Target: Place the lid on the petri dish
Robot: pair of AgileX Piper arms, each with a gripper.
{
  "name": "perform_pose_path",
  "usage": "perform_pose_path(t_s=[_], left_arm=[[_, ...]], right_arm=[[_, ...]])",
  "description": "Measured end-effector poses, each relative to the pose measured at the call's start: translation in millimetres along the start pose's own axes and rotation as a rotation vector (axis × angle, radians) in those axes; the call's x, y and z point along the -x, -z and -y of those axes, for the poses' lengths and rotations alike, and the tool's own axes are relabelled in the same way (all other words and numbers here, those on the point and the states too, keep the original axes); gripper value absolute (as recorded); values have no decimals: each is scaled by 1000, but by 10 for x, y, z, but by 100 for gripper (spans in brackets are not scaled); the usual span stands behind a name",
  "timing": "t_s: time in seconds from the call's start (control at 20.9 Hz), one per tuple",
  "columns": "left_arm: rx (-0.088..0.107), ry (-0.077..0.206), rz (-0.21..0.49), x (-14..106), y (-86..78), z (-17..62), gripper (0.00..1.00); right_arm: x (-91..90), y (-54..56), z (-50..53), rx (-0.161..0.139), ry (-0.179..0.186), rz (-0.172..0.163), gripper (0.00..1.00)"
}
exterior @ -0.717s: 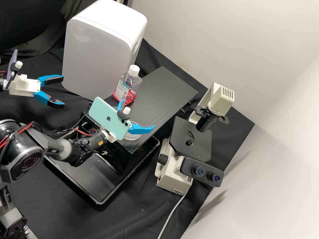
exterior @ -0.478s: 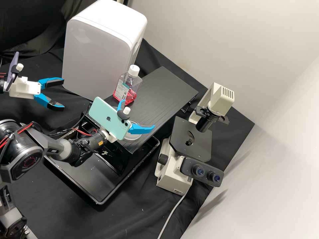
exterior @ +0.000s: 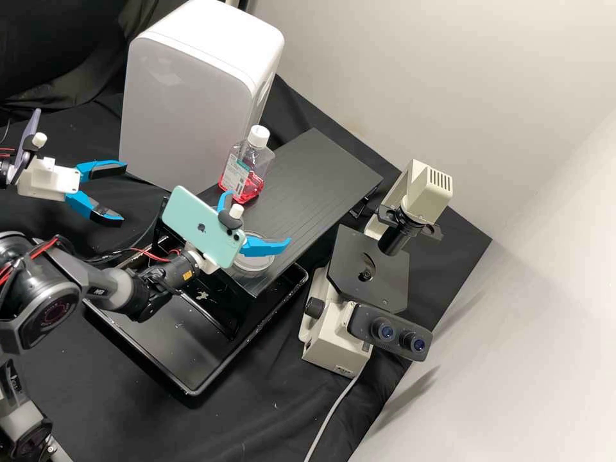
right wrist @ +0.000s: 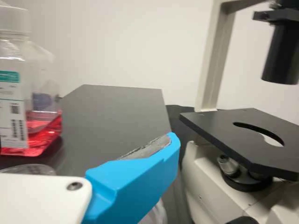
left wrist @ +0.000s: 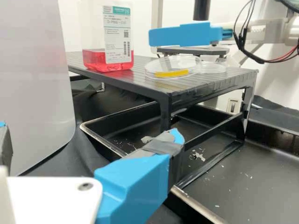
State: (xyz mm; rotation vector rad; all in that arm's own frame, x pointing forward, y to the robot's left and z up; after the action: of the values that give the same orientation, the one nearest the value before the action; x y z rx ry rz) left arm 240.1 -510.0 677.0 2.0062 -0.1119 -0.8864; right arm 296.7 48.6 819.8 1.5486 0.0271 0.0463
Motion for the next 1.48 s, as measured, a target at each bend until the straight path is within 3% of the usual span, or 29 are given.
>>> perform_pose_path(t_s=[0.19, 0.29, 0.43, 0.57, 0.81, 1.0, 1.1, 1.48], left_arm=[[-5, 1, 2, -1, -7, 2, 100], [-5, 1, 2, -1, -7, 2, 100], [-5, 1, 4, -2, -11, 3, 100], [-13, 2, 6, -3, -17, 5, 100], [-14, 3, 12, -6, -34, 9, 100], [-15, 14, 10, -12, -25, 38, 100], [-31, 19, 9, -15, -21, 52, 100], [-32, 19, 9, -15, -21, 52, 100]], right_arm=[[97, 141, 31, 38, -14, -66, 100], [135, 189, 59, 44, -12, -91, 100], [190, 221, 124, 59, 4, -109, 100], [269, 219, 229, 56, 38, -110, 100], [361, 173, 355, 80, 81, -105, 100], [362, 96, 408, 75, 82, -75, 100], [356, 84, 421, 76, 84, -73, 100], [333, 34, 477, 89, 89, -66, 100]])
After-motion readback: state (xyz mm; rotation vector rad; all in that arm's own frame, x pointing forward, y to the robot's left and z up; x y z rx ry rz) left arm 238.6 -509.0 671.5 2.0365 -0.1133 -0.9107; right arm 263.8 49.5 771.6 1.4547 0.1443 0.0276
